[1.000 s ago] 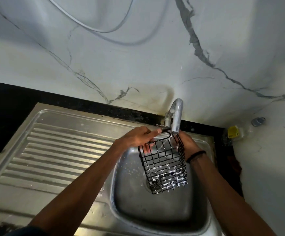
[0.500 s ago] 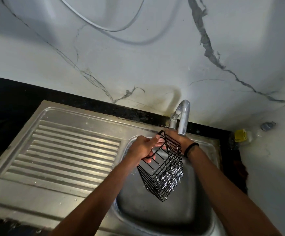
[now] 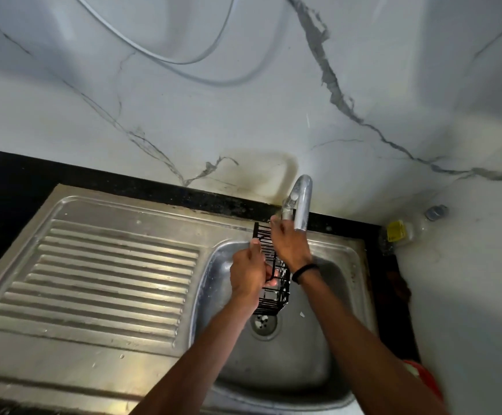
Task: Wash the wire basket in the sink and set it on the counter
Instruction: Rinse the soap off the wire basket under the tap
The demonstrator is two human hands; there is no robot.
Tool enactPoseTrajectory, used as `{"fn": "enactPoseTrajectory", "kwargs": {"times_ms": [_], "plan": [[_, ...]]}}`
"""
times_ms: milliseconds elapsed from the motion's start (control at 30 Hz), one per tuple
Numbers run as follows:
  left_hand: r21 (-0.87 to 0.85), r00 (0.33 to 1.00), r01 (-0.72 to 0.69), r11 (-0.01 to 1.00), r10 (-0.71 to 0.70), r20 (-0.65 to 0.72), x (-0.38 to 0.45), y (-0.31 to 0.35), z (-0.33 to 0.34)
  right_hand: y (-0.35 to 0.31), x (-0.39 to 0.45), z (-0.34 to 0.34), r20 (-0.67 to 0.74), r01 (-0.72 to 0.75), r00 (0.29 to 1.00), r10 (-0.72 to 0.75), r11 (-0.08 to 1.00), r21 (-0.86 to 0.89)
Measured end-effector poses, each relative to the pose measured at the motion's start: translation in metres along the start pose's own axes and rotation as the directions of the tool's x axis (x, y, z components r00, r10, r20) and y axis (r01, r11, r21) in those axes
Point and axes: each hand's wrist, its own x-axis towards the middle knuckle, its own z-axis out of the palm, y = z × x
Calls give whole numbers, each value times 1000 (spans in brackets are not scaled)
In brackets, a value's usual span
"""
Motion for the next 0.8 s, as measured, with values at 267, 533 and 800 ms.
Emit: {"fn": "enactPoseTrajectory", "kwargs": {"times_ms": [267, 533, 800], "plan": [[-95, 995, 65, 993, -72, -68, -13, 1, 5, 27, -84, 1, 88, 188, 976, -197, 977, 102], [-272, 970, 103, 957, -158, -185, -29, 7, -13, 10, -100, 2, 149, 35, 986, -71, 972, 233], [-426, 945, 166, 889, -267, -188, -47, 4, -35, 26, -23, 7, 130, -149, 983, 133, 980, 128]]}}
